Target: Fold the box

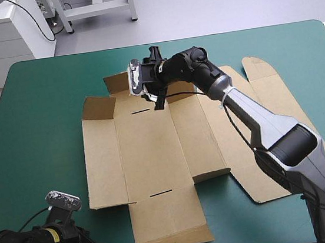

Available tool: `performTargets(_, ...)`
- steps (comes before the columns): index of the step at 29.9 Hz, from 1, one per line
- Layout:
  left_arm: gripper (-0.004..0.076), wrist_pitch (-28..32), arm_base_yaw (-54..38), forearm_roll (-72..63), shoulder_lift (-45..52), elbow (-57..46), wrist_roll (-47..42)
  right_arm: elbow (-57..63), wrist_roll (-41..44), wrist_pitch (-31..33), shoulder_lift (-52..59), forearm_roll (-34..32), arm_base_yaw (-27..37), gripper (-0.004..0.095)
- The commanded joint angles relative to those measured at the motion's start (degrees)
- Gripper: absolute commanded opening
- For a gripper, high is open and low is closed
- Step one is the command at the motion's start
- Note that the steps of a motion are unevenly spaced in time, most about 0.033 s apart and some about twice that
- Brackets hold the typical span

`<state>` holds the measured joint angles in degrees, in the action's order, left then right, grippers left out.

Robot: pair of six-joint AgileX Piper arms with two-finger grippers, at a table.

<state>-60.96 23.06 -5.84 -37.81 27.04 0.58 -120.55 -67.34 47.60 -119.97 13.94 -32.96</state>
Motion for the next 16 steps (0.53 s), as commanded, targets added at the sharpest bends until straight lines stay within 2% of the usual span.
performTargets(1, -0.0008, 1.7, 0.1, -0.6, -0.1, 1.2, -0.6, -2.1, 9.9, 2.7, 6.4, -6.5, 0.0, 0.0632)
performTargets(4, -0.0008, 1.7, 0.1, -0.6, -0.1, 1.2, -0.6, -2.1, 16.8, 6.9, 8.2, -15.1, 0.1, 0.043)
performTargets(6, -0.0008, 1.7, 0.1, -0.6, -0.1, 1.2, -0.6, -2.1, 19.6, 8.7, 9.4, -21.3, 0.6, 0.0193)
performTargets(8, -0.0008, 1.7, 0.1, -0.6, -0.1, 1.2, -0.6, -2.1, 21.9, 9.7, 10.4, -23.1, 1.7, -0.0023)
performTargets(13, -0.0008, 1.7, 0.1, -0.6, -0.1, 1.2, -0.6, -2.1, 28.8, 12.1, 12.3, -23.5, 7.0, -0.0019)
performTargets(16, -0.0008, 1.7, 0.1, -0.6, -0.1, 1.2, -0.6, -2.1, 36.6, 16.9, 12.8, -23.8, 11.9, -0.0019)
